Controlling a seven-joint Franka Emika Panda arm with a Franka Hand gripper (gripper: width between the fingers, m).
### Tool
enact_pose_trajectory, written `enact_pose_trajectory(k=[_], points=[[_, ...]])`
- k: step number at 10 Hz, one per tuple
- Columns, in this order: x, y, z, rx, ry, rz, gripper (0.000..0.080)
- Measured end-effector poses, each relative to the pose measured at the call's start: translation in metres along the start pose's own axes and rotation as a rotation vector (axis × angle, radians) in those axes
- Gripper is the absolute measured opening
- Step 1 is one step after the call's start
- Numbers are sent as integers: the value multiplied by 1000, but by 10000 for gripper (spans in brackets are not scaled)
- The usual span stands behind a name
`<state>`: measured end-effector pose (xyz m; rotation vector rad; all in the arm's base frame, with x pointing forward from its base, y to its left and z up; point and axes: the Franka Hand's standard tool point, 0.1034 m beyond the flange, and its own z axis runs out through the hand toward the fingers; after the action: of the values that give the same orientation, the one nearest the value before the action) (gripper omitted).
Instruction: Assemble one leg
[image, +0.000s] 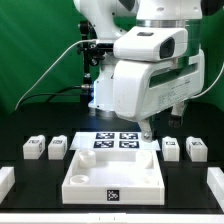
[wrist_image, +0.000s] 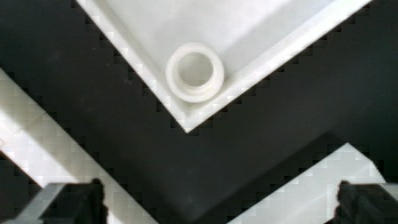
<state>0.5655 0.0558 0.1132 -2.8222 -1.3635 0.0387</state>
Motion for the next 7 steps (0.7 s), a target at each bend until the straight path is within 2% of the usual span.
enact_pose_trajectory(k=[6,7], points=[[-1,-1,1,0,0,-44,650],[-5,-10,6,0,2,-49,650]])
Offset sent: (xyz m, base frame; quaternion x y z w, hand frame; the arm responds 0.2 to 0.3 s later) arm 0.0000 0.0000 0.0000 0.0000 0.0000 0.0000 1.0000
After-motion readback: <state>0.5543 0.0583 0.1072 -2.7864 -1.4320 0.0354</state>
